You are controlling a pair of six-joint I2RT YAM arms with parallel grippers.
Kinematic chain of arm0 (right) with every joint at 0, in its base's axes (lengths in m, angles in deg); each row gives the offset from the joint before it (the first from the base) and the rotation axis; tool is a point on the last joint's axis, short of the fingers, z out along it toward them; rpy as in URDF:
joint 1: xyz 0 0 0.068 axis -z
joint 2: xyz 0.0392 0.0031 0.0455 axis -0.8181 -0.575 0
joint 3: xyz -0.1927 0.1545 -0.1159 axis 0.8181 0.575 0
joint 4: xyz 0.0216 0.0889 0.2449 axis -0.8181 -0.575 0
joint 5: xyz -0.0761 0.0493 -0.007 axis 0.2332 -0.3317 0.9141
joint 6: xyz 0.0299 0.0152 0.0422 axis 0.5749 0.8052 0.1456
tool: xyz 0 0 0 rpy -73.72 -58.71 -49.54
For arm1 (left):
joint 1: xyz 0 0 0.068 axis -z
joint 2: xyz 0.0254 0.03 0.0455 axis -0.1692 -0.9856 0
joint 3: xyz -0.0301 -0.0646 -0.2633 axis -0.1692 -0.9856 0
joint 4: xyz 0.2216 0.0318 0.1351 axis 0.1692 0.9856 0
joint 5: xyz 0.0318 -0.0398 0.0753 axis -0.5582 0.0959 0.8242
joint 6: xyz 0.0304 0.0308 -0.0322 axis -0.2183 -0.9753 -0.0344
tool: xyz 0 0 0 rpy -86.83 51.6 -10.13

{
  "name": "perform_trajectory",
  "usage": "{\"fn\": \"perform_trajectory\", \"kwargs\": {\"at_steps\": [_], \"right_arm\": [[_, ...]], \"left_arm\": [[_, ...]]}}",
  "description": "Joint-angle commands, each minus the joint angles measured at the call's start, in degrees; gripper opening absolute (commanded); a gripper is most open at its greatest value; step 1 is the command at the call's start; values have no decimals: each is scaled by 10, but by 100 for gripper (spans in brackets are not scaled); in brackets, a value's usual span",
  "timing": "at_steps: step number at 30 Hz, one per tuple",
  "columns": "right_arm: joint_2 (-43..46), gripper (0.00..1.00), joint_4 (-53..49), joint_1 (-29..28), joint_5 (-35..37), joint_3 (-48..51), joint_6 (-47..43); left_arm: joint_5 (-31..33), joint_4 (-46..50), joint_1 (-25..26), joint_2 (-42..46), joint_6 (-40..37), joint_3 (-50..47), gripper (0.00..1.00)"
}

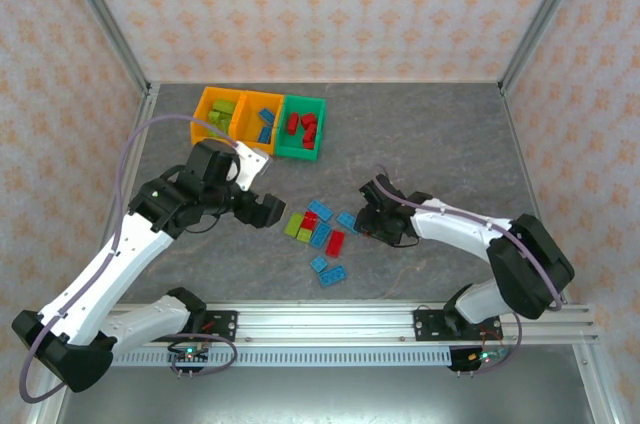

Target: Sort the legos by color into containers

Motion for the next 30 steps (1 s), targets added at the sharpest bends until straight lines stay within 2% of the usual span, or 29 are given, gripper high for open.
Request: {"fn": "perform_trajectory", "kwargs": {"at_steps": [1,4,10,12,16,20,24,30], "right_arm": [[-14,50,16,2,13,14,16],[-23,49,17,3,19,11,13],[-15,34,4,3,35,5,7],[2,32,-3,3,45,5,5],[59,32,-21,2,79,-9,-22],[87,34,-11,-2,111,-58,-90],[27,35,30,-9,70,-169,-172],[-181,34,62,-3,60,-386,-232]], "left_arm": [[24,12,0,10,-15,-20,96],[34,12,1,13,-15,-25,97],[40,12,1,12,-13,-27,97],[43,13,1,14,-12,-28,97],[51,11,1,19,-11,-29,98],[71,7,0,28,-9,-31,98],[92,1,-3,39,-4,-35,99],[124,-5,-10,54,2,-47,100]]}}
